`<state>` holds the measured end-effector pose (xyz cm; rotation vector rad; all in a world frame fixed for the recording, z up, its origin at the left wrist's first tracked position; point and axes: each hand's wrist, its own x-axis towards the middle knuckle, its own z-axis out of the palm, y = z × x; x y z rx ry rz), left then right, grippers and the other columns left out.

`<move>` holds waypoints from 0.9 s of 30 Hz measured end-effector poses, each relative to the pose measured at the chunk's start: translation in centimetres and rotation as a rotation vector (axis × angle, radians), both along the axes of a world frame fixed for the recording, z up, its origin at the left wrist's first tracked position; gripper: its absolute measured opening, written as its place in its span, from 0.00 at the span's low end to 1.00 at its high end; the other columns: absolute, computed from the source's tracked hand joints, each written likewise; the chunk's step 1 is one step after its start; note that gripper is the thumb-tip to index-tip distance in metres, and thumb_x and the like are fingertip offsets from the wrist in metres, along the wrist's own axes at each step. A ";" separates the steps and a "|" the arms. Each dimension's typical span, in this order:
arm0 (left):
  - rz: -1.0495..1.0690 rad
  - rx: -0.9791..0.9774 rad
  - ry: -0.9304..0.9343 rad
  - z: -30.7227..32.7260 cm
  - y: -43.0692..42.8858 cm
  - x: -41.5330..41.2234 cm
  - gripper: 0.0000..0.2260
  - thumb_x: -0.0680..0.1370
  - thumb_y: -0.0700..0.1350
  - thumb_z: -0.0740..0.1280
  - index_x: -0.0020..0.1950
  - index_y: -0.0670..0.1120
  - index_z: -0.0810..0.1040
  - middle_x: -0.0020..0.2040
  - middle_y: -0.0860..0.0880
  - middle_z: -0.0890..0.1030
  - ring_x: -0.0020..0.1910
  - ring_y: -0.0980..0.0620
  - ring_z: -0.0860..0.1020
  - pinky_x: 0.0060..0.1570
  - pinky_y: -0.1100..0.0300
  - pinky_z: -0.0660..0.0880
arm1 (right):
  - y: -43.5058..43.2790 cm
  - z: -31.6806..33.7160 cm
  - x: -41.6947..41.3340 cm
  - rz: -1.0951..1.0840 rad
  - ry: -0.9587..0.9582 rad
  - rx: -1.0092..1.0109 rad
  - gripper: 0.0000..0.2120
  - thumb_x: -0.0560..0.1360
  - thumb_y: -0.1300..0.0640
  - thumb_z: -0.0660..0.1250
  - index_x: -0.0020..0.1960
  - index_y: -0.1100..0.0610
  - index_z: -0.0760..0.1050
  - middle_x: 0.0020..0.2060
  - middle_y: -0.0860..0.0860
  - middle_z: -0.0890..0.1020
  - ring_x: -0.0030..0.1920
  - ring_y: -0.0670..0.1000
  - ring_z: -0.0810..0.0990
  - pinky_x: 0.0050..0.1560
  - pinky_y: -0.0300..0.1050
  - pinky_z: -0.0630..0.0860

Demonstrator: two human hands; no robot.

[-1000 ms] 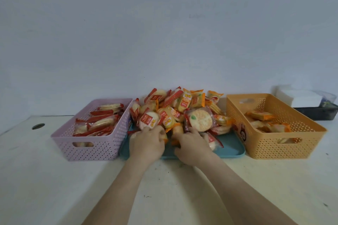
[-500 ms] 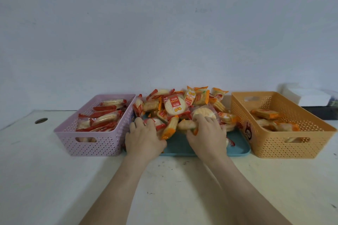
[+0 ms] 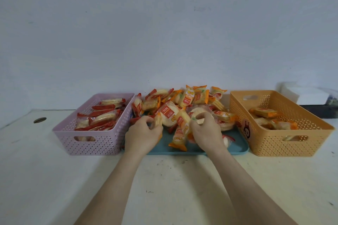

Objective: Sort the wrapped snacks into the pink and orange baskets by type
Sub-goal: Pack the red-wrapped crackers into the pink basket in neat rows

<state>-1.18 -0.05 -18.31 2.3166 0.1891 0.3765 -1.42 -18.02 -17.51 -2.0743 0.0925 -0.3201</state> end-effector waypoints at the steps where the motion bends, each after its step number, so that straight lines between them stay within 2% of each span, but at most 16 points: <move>1: -0.017 -0.139 0.025 0.1 -0.2 0.1 0.16 0.74 0.62 0.63 0.55 0.54 0.76 0.47 0.56 0.80 0.47 0.52 0.80 0.53 0.49 0.78 | 0.2 -0.1 0.0 0.038 0.042 -0.022 0.07 0.78 0.53 0.61 0.56 0.52 0.69 0.44 0.49 0.77 0.43 0.50 0.78 0.46 0.53 0.80; 4: -0.155 -0.338 0.199 -0.4 -2.0 0.0 0.14 0.78 0.56 0.61 0.59 0.52 0.78 0.51 0.49 0.81 0.51 0.47 0.80 0.56 0.44 0.78 | 1.0 -0.1 -0.2 0.143 0.212 0.020 0.19 0.80 0.50 0.58 0.67 0.58 0.65 0.48 0.51 0.75 0.39 0.48 0.78 0.34 0.44 0.78; 6: -0.222 -0.459 0.252 -0.6 -2.8 -0.1 0.11 0.80 0.52 0.61 0.60 0.53 0.76 0.54 0.52 0.79 0.54 0.48 0.78 0.55 0.47 0.79 | 1.2 0.0 -0.3 0.184 0.294 0.141 0.22 0.80 0.48 0.59 0.69 0.58 0.65 0.50 0.52 0.76 0.41 0.50 0.81 0.30 0.44 0.81; 8: -0.249 -0.584 0.250 -0.1 -2.9 -0.4 0.09 0.80 0.50 0.62 0.60 0.56 0.75 0.56 0.53 0.78 0.55 0.51 0.77 0.50 0.55 0.79 | 0.8 0.3 -0.3 0.202 0.345 0.260 0.21 0.79 0.46 0.61 0.69 0.55 0.66 0.51 0.52 0.76 0.47 0.52 0.81 0.32 0.43 0.82; 10: -0.240 -0.703 0.204 0.4 -2.7 -0.7 0.10 0.79 0.47 0.65 0.60 0.54 0.77 0.55 0.50 0.81 0.53 0.51 0.80 0.46 0.58 0.77 | 0.1 0.6 -0.4 0.229 0.370 0.387 0.20 0.79 0.45 0.62 0.67 0.51 0.67 0.55 0.53 0.76 0.50 0.52 0.79 0.36 0.44 0.83; 13: -0.250 -0.792 0.097 1.6 -3.3 -1.6 0.10 0.77 0.47 0.69 0.57 0.56 0.78 0.53 0.49 0.82 0.51 0.50 0.82 0.53 0.49 0.79 | -0.3 1.3 -1.2 0.344 0.348 0.589 0.16 0.79 0.43 0.60 0.63 0.49 0.71 0.56 0.55 0.80 0.54 0.55 0.81 0.44 0.51 0.83; 16: -0.288 -0.686 -0.041 3.2 -5.5 -1.7 0.10 0.73 0.51 0.70 0.53 0.59 0.78 0.50 0.51 0.83 0.51 0.50 0.82 0.56 0.44 0.78 | -1.1 2.7 -2.0 0.429 0.261 0.720 0.17 0.79 0.39 0.58 0.62 0.47 0.72 0.51 0.55 0.84 0.48 0.56 0.85 0.41 0.51 0.81; 18: -0.318 -0.593 -0.142 4.8 -8.4 -2.0 0.10 0.71 0.52 0.70 0.52 0.58 0.78 0.48 0.53 0.83 0.49 0.51 0.81 0.53 0.48 0.79 | -3.3 4.3 -2.7 0.404 0.175 0.755 0.21 0.77 0.38 0.61 0.64 0.49 0.71 0.52 0.55 0.83 0.46 0.55 0.85 0.42 0.53 0.82; 20: -0.335 -0.478 -0.222 6.3 -11.3 -2.0 0.07 0.74 0.48 0.68 0.52 0.55 0.77 0.46 0.55 0.81 0.47 0.55 0.81 0.50 0.53 0.78 | -5.7 5.9 -3.1 0.360 0.112 0.713 0.24 0.74 0.38 0.65 0.64 0.49 0.71 0.52 0.53 0.83 0.46 0.54 0.85 0.46 0.57 0.82; 22: -0.385 -0.322 -0.220 7.9 -14.8 -1.6 0.05 0.76 0.46 0.64 0.51 0.53 0.76 0.47 0.57 0.81 0.48 0.56 0.79 0.51 0.56 0.76 | -8.8 7.0 -3.2 0.237 0.012 0.630 0.25 0.69 0.39 0.70 0.62 0.49 0.73 0.52 0.51 0.83 0.49 0.52 0.84 0.51 0.59 0.81; 24: -0.525 -0.228 -0.161 9.3 -17.9 -1.2 0.12 0.73 0.46 0.59 0.53 0.51 0.78 0.49 0.54 0.82 0.50 0.53 0.80 0.54 0.53 0.77 | -11.6 7.6 -2.8 0.025 -0.154 0.504 0.26 0.67 0.42 0.72 0.61 0.49 0.72 0.50 0.49 0.82 0.51 0.50 0.83 0.53 0.58 0.81; 27: -0.658 -0.062 -0.054 9.8 -21.5 -0.7 0.21 0.74 0.44 0.57 0.66 0.49 0.74 0.59 0.46 0.81 0.58 0.45 0.78 0.56 0.52 0.75 | -15.4 7.2 -1.3 -0.212 -0.368 0.110 0.29 0.71 0.43 0.69 0.68 0.53 0.66 0.51 0.50 0.79 0.51 0.51 0.79 0.52 0.51 0.77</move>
